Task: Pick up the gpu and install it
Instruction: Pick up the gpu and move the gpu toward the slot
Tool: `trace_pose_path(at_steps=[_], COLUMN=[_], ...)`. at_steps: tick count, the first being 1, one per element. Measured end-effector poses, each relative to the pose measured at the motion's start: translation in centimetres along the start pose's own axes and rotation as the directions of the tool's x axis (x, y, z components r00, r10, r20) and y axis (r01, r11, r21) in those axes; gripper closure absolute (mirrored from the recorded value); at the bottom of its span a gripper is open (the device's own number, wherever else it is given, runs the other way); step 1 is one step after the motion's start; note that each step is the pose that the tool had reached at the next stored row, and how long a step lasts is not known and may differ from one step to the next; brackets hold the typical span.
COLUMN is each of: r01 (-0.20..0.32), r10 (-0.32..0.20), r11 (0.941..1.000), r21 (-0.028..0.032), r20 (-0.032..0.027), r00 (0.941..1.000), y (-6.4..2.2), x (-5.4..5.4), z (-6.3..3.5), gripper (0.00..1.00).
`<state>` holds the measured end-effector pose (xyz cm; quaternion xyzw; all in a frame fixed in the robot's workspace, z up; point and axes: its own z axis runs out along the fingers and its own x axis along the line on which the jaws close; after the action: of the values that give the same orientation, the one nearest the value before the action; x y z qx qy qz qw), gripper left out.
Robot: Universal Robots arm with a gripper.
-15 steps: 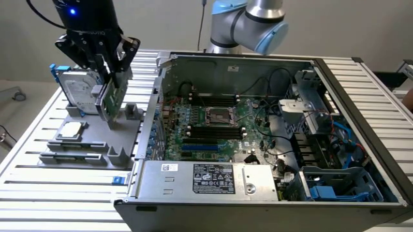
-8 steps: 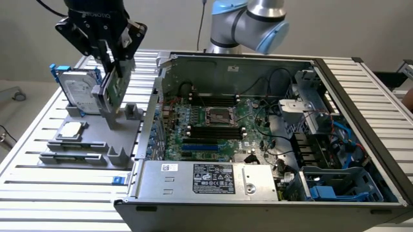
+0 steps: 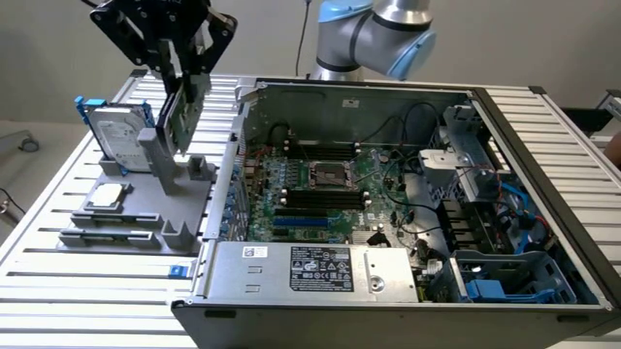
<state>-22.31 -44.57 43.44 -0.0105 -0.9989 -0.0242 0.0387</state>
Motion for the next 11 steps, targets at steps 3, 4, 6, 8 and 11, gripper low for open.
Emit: trace_pose_path(at_steps=[3, 4, 6, 8, 11], r01=[-0.001, 0.000, -0.001, 0.000, 0.000], r10=[0.001, 0.000, 0.001, 0.000, 0.000], r11=[1.0000, 1.0000, 1.0000, 1.0000, 1.0000], r21=[-0.0010, -0.0015, -0.0029, -0.0049, -0.0091], r20=[-0.0098, -0.0122, -0.0159, -0.0186, -0.0212], r00=[1.0000, 0.9999, 0.9999, 0.9998, 0.9998], y=[-0.06, -0.08, -0.11, -0.14, -0.18], x=[-1.1, -1.6, -2.5, -3.4, -4.7], z=[-0.57, -0.73, -0.99, -1.22, -1.49], gripper=[0.73, 0.73, 0.73, 0.73, 0.73])
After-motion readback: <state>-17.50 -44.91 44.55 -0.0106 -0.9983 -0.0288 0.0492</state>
